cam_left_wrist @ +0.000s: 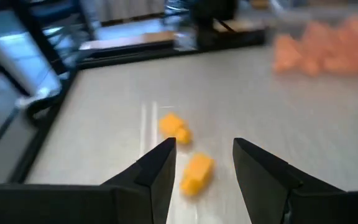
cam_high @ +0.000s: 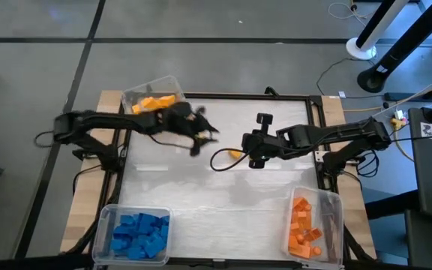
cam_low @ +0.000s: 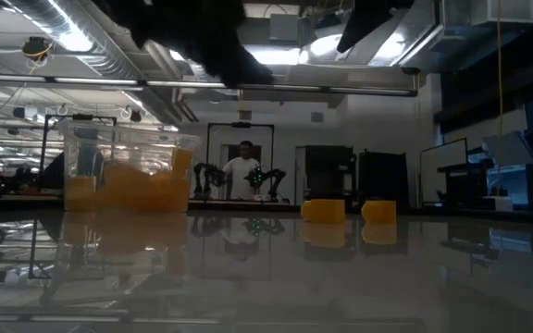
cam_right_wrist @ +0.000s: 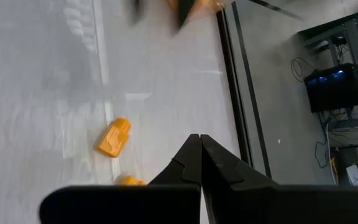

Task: Sort blocks
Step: Put the yellow game piece into the top transparent bin

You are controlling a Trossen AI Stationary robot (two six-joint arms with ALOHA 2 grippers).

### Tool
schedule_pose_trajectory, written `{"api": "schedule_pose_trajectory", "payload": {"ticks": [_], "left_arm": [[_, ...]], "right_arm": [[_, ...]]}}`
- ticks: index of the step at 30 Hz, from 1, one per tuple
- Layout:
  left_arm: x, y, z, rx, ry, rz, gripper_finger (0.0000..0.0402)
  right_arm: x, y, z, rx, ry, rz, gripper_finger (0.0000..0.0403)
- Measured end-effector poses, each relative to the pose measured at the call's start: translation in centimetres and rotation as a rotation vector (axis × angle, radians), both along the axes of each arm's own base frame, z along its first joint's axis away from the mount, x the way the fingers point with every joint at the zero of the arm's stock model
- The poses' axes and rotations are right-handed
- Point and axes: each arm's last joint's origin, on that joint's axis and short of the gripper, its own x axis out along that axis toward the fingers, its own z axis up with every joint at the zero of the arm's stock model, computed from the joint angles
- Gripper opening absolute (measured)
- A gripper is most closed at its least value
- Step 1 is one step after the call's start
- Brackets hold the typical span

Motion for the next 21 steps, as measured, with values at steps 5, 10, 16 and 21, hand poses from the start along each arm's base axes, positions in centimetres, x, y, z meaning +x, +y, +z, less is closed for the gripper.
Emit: {"api": "schedule_pose_trajectory", "payload": {"ticks": [5, 10, 16, 21], "left_arm": [[3.9, -1.3, -5.1, 0.133, 0.054, -0.141, 0.015], [6.2, -1.1, -9.4, 0.138, 0.13, -0.166, 0.015], [7.7, -1.3, -11.8, 0.154, 0.144, -0.137, 0.0151], [8.3, -1.4, -13.2, 0.181, 0.173, -0.092, 0.0174]], "right_arm": [[0.0, 0.0, 0.0, -0.003, 0.002, -0.001, 0.0001], [-0.1, 0.0, 0.0, -0.001, 0.01, 0.001, 0.0001], [-0.1, 0.0, 0.0, -0.001, 0.01, 0.001, 0.0001], [-0.1, 0.0, 0.0, -0.001, 0.009, 0.001, 0.0001]]}}
